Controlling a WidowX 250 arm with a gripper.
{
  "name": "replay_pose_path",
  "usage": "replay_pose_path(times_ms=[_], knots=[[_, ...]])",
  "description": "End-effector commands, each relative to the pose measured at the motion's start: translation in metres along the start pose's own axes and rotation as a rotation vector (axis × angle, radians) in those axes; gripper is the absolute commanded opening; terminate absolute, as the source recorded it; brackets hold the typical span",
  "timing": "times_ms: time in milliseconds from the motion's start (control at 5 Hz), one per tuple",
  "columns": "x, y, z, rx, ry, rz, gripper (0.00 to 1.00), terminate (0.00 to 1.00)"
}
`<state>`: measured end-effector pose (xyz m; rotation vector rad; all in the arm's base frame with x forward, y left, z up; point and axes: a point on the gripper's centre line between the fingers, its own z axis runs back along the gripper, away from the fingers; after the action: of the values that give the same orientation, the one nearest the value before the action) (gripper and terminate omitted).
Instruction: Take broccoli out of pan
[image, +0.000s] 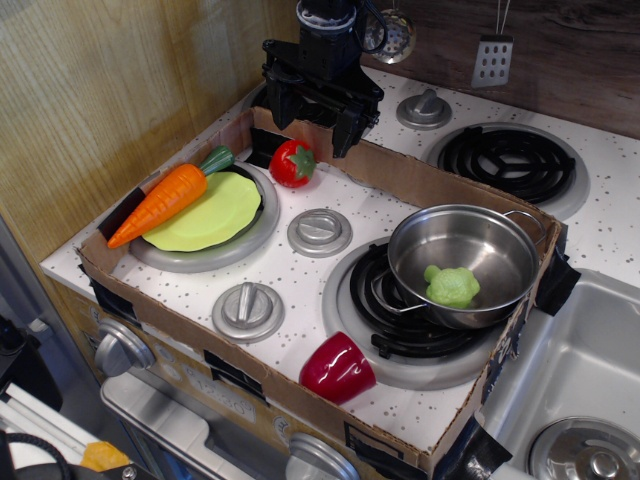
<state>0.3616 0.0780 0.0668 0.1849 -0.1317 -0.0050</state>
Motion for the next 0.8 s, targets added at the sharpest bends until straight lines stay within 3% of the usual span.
replay_pose_path(times_ms=[0,400,600], knots=[[0.0,0.0,0.0,0.0,0.0,0.0,1.0,0.0],[0.005,-0.007,0.056,0.086,-0.003,0.173,1.0,0.0],[0.003,-0.019,0.067,0.048,-0.012,0.281,1.0,0.0]])
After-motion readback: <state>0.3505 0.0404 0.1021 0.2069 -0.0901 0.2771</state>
